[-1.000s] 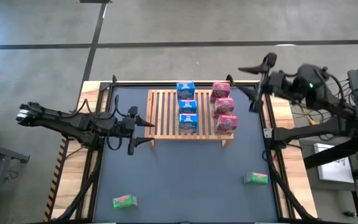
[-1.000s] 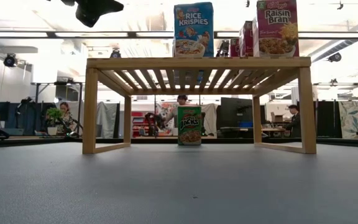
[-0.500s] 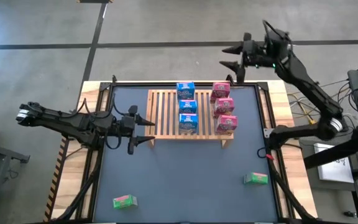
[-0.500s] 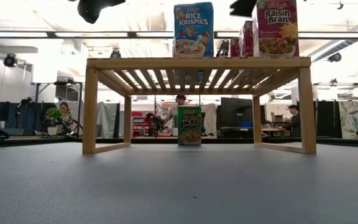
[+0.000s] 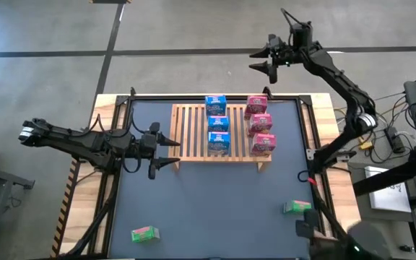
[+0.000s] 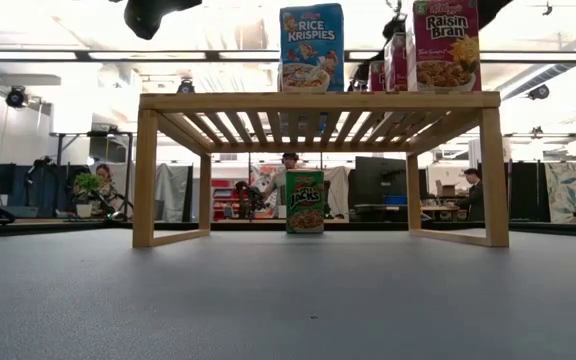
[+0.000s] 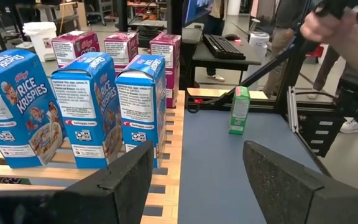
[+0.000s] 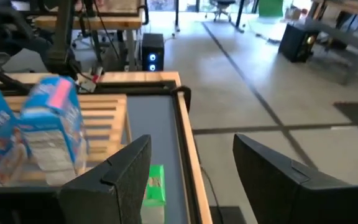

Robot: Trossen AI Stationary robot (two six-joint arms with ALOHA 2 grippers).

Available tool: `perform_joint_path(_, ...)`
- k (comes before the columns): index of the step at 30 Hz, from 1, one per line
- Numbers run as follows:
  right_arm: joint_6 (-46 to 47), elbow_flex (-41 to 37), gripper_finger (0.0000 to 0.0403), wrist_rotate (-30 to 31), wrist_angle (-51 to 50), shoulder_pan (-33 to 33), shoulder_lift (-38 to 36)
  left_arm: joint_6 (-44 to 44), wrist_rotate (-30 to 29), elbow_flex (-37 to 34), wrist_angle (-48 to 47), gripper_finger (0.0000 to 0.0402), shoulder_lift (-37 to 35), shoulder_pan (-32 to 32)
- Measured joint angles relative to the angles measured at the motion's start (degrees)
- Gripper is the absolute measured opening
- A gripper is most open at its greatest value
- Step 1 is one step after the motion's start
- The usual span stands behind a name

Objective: Stack cereal on shelf
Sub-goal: Put the bottom right green cereal box on the shelf

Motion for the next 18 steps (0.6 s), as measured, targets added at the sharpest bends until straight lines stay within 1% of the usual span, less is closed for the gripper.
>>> perform_joint_path(5, -1.53, 0.0, 0.0204, -0.02, -0.28, -0.24, 3.55, -0.22, -0.1, 0.0, 0.0, 0.0231, 0.0, 0.0)
perform_joint_path(11, -2.03, 0.09, 0.0194, 0.05, -0.03, -0.28, 4.09, -0.22, -0.17, 0.0, 0.0, 0.0231, 0.0, 0.0)
perform_joint_path(14, -0.78, 0.09, 0.019, 0.28, -0.9, -0.3, 1.18, -0.1, -0.7, 0.0, 0.0, 0.0231, 0.02, 0.04)
perform_joint_path(18, 1.19, 0.13, 0.0189, 0.25, -1.72, -0.41, -6.85, 0.17, -2.61, 0.0, -0.15, 0.0231, 0.0, 0.17)
